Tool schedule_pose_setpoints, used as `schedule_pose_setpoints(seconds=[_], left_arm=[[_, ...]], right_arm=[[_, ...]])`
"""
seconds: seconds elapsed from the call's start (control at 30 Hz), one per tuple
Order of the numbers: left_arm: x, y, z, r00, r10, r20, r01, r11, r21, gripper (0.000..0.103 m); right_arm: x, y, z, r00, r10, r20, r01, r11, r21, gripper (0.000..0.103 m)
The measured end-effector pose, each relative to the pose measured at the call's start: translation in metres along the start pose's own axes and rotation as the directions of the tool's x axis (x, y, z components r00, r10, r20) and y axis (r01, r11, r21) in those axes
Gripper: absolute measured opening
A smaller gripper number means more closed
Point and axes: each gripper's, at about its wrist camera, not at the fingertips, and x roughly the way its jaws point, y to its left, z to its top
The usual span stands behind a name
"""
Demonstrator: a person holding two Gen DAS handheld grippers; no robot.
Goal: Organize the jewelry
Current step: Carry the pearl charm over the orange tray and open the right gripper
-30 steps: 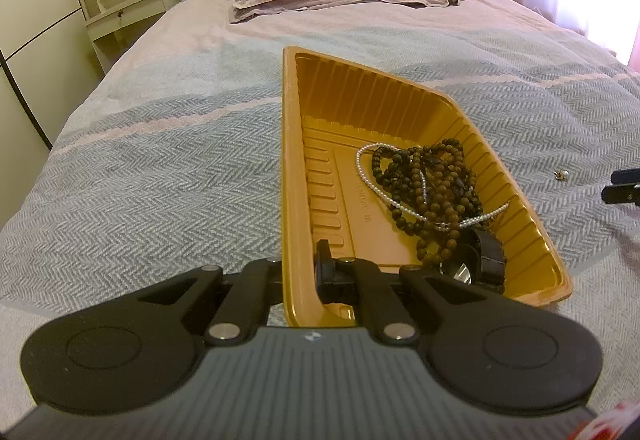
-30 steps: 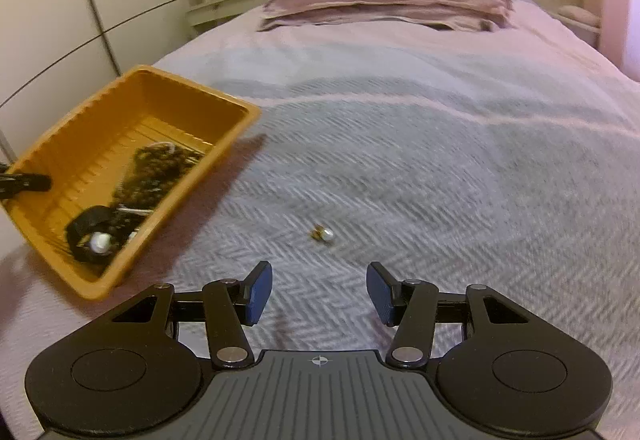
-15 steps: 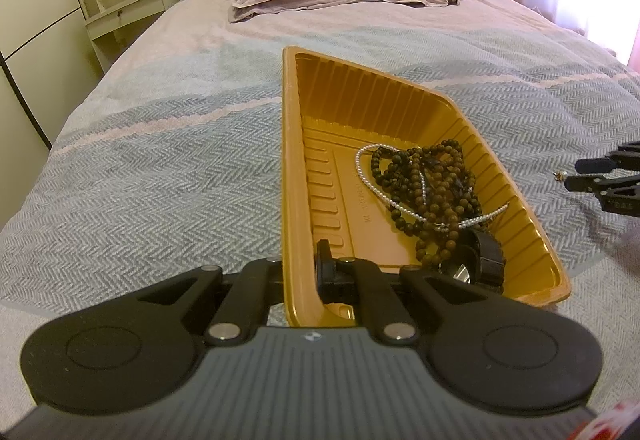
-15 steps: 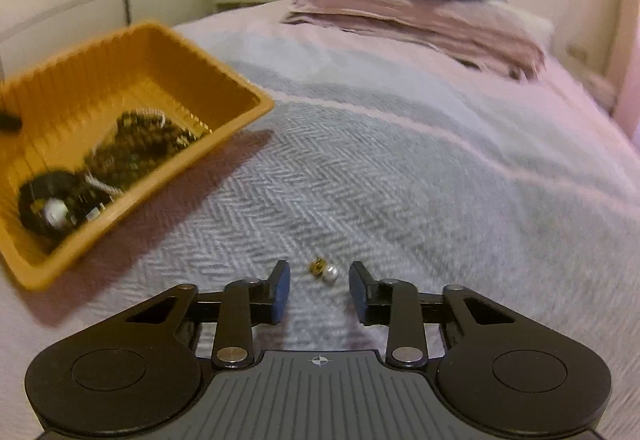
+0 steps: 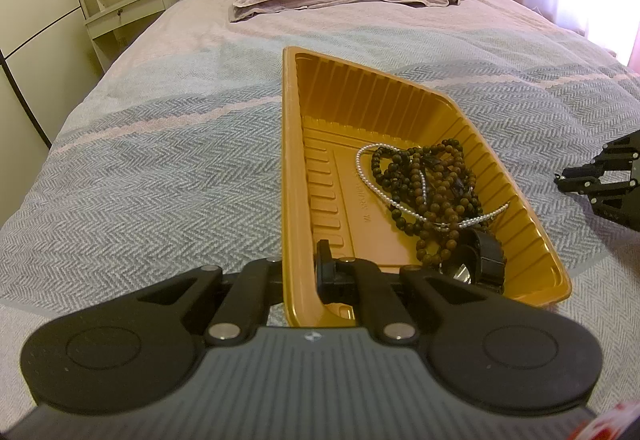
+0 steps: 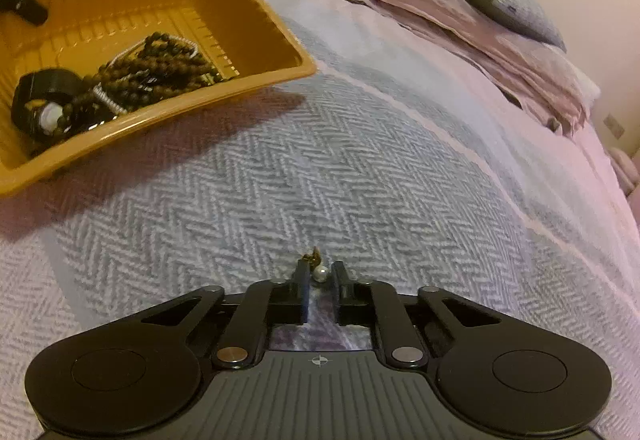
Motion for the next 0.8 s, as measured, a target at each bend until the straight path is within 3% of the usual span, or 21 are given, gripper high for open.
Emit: schedule_pose_setpoints(seconds=[0.1, 0.4, 0.6, 0.8], left_arm=[[0.0, 0.0, 0.0, 1.0, -0.001, -0.001, 0.001, 1.0, -0.002, 0.004], [0.0, 0.0, -0.003, 1.0, -0.002, 0.001, 0.002, 1.0, -0.006, 0.004], [0.0, 0.002, -0.002, 1.0, -0.008, 0.001, 0.008, 1.0, -0.012, 0.005], [0.001, 0.005, -0.003, 1.0, -0.019, -0.002, 0.019, 1.0, -0.02, 0.005]], right_arm=[[-0.002, 0.002, 0.001, 1.0, -0.021, 0.011, 0.021, 1.0, 0.005, 0.008], [-0.046, -0.011, -0.001, 0.994, -0.07, 0.088, 0.053, 0.983, 0.174, 0.008], [-0.068, -0.015, -0.001, 0.994, -0.035, 0.104, -0.001, 0.946, 0.324, 0.008], [-0.078, 0.005, 0.011, 0.991, 0.018, 0.136, -0.062, 0.943, 0.326, 0.008]])
